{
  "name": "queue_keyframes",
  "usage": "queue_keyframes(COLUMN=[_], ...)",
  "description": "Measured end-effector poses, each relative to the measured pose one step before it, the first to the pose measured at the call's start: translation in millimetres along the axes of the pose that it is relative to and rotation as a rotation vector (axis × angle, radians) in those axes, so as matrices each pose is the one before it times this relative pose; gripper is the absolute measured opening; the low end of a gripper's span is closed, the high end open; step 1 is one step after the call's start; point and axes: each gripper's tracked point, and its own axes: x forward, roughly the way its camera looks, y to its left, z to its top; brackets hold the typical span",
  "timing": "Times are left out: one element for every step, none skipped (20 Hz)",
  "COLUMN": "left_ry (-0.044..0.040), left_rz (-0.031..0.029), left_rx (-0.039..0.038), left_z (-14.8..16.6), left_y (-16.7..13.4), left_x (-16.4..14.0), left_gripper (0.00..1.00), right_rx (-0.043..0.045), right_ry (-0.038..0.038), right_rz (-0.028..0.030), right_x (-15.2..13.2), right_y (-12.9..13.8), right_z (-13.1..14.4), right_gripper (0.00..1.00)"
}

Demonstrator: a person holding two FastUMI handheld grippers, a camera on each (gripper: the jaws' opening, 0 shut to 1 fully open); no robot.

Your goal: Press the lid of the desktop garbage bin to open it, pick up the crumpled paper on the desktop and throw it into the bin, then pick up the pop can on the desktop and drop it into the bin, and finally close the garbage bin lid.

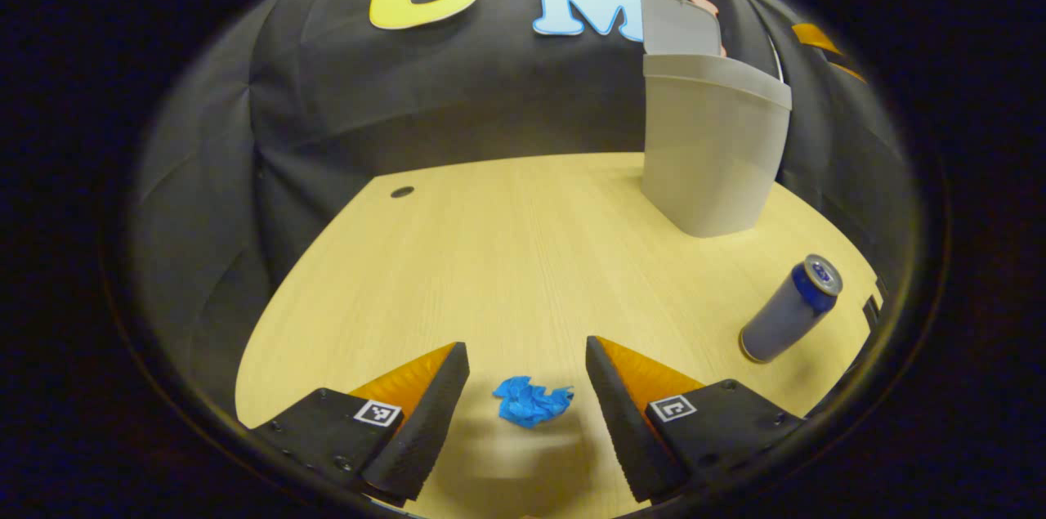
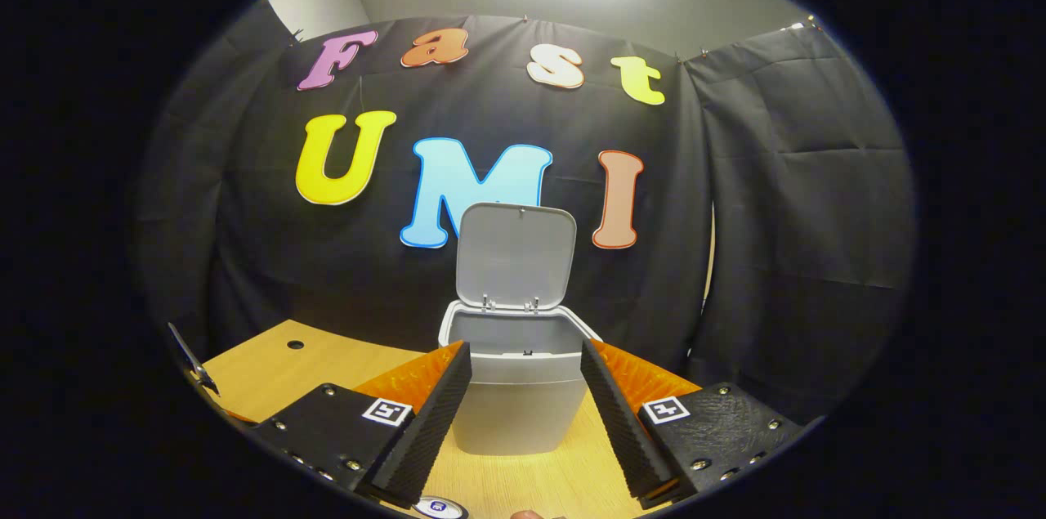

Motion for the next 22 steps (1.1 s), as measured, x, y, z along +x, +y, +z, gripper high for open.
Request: queue_keyframes(left_ry=[0.01436, 0.01299, 0.01255, 0.00684, 0.00995, 0.01017, 0.0097, 0.0118, 0.01135, 0.0038, 0.00313, 0.01472, -0.02035, -0.00395, -0.00622, -0.01291, -0.0144, -0.01873, -0.02352, -0.01574, -0.01607, -0.00798], left_rz=[-0.01047, -0.0082, -0.00203, -0.00253, -0.00446, 0.00024, 0.0014, 0.00213, 0.00452, 0.00419, 0.00365, 0.00738, 0.00524, 0.0059, 0.00694, 0.00726, 0.00883, 0.00378, 0.00266, 0.00343, -0.00136, 0.00167], left_rx=[0.0021, 0.0032, 0.00219, -0.00071, 0.00047, 0.00075, -0.00261, -0.00811, -0.00805, -0.00787, -0.00887, -0.00972, 0.0078, 0.00143, -0.00562, -0.00657, -0.00557, 0.00011, 0.00701, 0.00758, 0.0067, 0.01015], left_z=[-5.16, -5.59, -4.07, -3.27, -2.82, -4.23, -3.11, -2.49, -2.41, -2.09, -2.35, -5.77, 3.86, -0.45, 0.47, 0.08, 0.71, 1.19, 1.81, 0.47, 1.11, -1.4], left_y=[0.26, -0.26, 0.65, -0.32, -0.48, -0.42, -0.87, -0.73, 0.08, -0.66, -0.44, 0.04, 0.29, 0.59, 0.01, -0.3, -0.62, -0.94, -1.14, 0.96, -1.7, -2.51], left_x=[4.36, 3.26, 3.29, 3.24, 3.45, 4.81, 3.55, 3.35, 1.65, 2.67, 0.98, 0.16, -4.03, 3.56, -0.57, 1.85, 1.22, 0.91, 1.74, 0.25, 0.4, 0.44], left_gripper=[0.96, 0.96, 0.95, 0.96, 0.96, 0.96, 0.96, 0.95, 0.96, 0.93, 0.95, 0.94, 0.95, 0.92, 0.97, 0.95, 0.95, 0.94, 0.91, 0.88, 0.84, 0.81], right_rx=[-0.00681, -0.00625, -0.00622, -0.00638, -0.00454, -0.00106, 0.00294, 0.00396, 0.004, 0.00319, 0.00006, -0.00243, -0.00407, -0.00214, -0.00067, 0.00177, 0.00373, 0.00426, 0.00333, 0.002, 0.00348, 0.00898], right_ry=[0.0071, 0.00938, 0.01012, 0.00601, 0.00114, -0.00328, -0.00228, 0.00067, 0.00063, -0.00526, -0.00598, -0.00522, -0.00312, -0.00104, 0.00235, 0.00168, -0.001, -0.00275, -0.00013, -0.00044, -0.00121, 0.0069], right_rz=[-0.00604, -0.00074, 0.00029, 0.00099, -0.00007, 0.0015, 0.00369, 0.00407, 0.00433, 0.00362, -0.00035, -0.00023, -0.00201, 0.00134, 0.00186, 0.00197, 0.00107, 0.00113, 0.00135, 0.00383, 0.00984, 0.02055], right_x=[-3.11, -2.77, -1.67, -1.66, -0.79, -0.82, 0.92, 1.12, 1.09, -0.38, -0.05, -0.99, -0.57, -1.42, -0.79, -2.63, -2.11, -2.04, -1.16, -3.52, -1.99, -3.19], right_y=[1.75, 1.65, 0.92, -0.82, -0.34, -1.85, -0.76, -2.16, -2.47, -2.93, -4.3, -5.81, -5.28, -5.78, -5.38, -7.02, -6.32, -6.91, -6.45, -6.48, -3.99, -2.45], right_z=[-0.74, -1.98, -1.95, -1.81, 0.86, 0.2, 1.0, -1.07, 0.47, 0.92, 1.57, -1.34, -0.28, -1.9, -2.17, -3.39, -1.35, -2.56, -1.5, -4.45, -3.11, -6.29], right_gripper=[0.87, 0.87, 0.87, 0.88, 0.88, 0.88, 0.88, 0.88, 0.88, 0.88, 0.88, 0.88, 0.88, 0.88, 0.88, 0.88, 0.88, 0.88, 0.88, 0.88, 0.88, 0.88])
